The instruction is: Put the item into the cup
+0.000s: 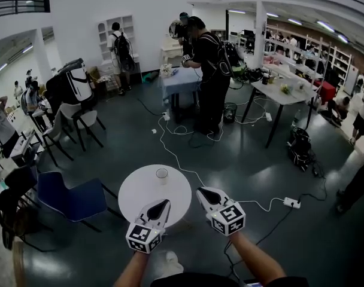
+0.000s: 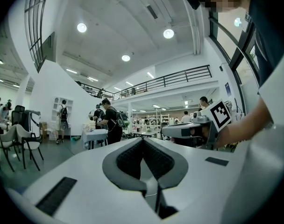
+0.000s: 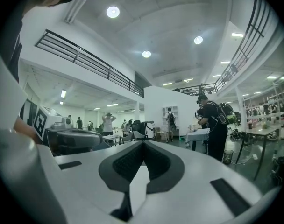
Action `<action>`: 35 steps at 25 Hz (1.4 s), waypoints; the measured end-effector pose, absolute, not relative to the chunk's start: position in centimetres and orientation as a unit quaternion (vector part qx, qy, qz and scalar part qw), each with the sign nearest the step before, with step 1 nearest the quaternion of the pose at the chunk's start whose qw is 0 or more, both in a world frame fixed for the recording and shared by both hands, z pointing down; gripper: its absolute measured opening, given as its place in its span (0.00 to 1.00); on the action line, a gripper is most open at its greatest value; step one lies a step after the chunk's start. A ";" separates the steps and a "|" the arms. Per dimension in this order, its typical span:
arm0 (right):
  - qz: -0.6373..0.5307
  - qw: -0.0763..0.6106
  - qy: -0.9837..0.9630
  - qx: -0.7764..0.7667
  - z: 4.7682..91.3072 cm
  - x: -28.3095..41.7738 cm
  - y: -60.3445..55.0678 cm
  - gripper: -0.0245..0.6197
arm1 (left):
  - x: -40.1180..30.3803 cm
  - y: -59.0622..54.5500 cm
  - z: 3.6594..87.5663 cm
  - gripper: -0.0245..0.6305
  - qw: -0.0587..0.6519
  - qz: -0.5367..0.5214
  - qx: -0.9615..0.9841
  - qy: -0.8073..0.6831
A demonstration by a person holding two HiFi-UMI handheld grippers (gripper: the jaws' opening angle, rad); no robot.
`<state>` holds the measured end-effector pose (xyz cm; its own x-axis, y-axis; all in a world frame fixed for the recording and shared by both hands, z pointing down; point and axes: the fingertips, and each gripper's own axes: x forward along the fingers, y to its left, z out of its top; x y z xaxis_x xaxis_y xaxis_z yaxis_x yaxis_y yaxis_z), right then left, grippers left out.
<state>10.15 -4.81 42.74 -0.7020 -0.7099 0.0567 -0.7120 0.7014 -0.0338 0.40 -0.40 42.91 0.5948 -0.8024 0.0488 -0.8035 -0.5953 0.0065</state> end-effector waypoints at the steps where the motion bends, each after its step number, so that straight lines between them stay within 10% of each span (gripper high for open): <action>1: 0.027 0.019 -0.922 0.385 42.8 10.4 -4.4 0.06 | 0.6 0.1 43.0 0.06 0.014 0.022 0.892 -0.450; 35: 0.046 0.007 -0.929 0.367 43.5 10.1 4.0 0.06 | 1.8 7.9 42.8 0.06 0.023 0.038 0.891 -0.451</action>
<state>10.14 3.97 43.48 -0.7312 -0.6805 0.0469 -0.6818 0.7271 -0.0802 1.77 7.92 42.80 0.5905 -0.8023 0.0878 -0.8057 -0.5922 0.0070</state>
